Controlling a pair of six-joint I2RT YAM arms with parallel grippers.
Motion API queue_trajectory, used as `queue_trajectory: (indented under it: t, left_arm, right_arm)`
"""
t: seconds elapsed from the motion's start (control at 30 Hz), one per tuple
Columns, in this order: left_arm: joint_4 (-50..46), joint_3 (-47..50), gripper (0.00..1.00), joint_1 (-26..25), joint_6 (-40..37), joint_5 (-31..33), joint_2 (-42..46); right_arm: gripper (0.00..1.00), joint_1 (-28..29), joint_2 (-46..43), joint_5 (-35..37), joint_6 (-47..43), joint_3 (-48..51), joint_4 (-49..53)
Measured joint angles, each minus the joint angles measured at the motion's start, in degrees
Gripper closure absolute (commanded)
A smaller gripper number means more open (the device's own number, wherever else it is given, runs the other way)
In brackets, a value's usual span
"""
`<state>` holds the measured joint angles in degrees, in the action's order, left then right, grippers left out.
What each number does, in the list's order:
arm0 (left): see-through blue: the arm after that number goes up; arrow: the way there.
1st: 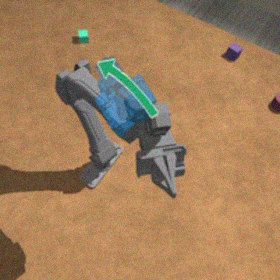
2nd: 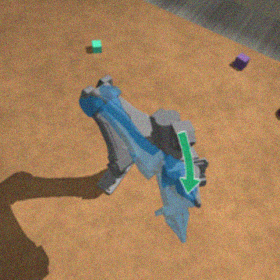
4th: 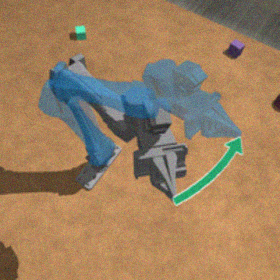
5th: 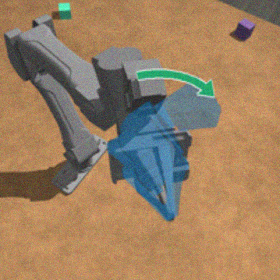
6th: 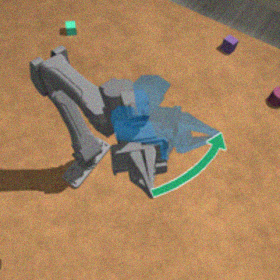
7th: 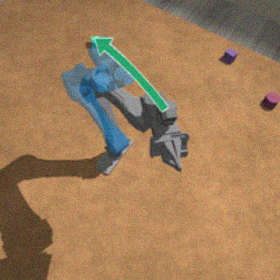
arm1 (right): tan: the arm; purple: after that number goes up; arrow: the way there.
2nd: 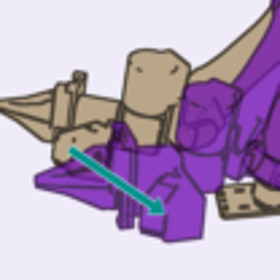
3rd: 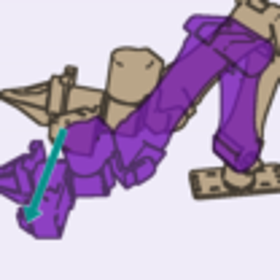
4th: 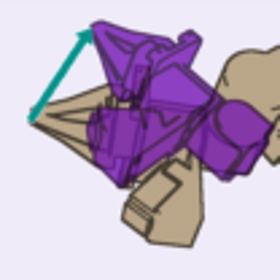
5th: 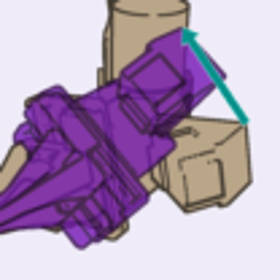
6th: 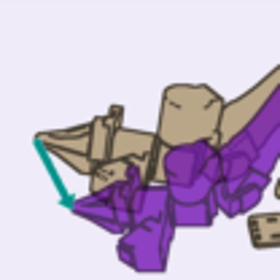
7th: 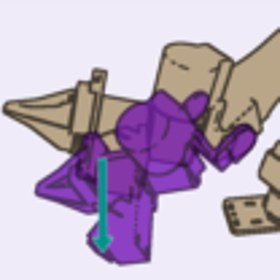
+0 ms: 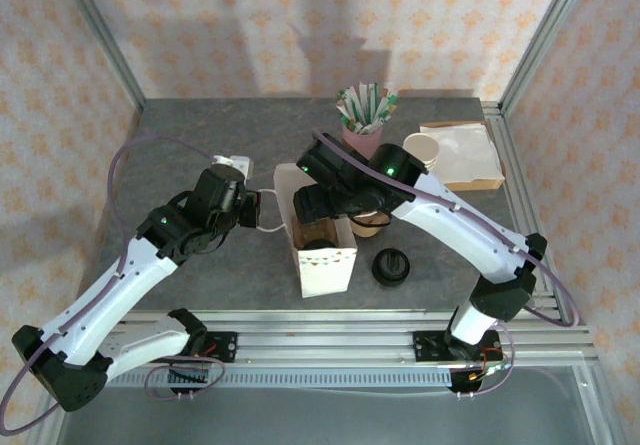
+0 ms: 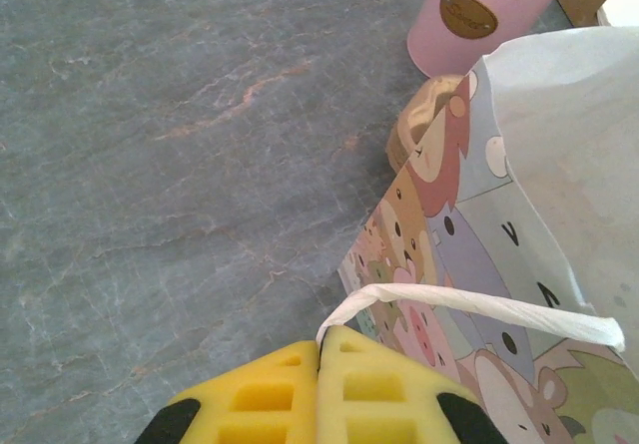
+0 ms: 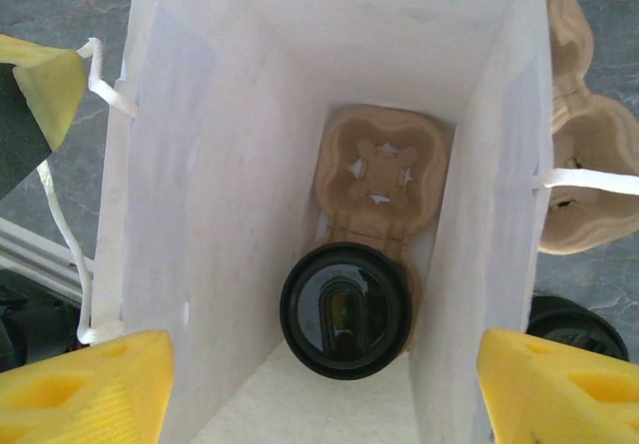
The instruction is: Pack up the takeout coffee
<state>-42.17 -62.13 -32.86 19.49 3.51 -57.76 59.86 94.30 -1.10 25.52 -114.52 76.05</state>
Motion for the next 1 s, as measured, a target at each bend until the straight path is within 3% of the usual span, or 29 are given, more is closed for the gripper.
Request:
queue_trajectory:
  t: [0.43,1.0]
  left_arm:
    - [0.44,-0.79,1.00,0.00,-0.52,2.89,0.20]
    - [1.03,-0.83,1.00,0.28,-3.19,8.96,0.15]
  right_arm:
    - [0.33,0.00,-0.98,1.84,-0.70,-0.74,2.45]
    - [0.30,-2.69,-5.75,5.79,-3.76,-0.79,-0.37]
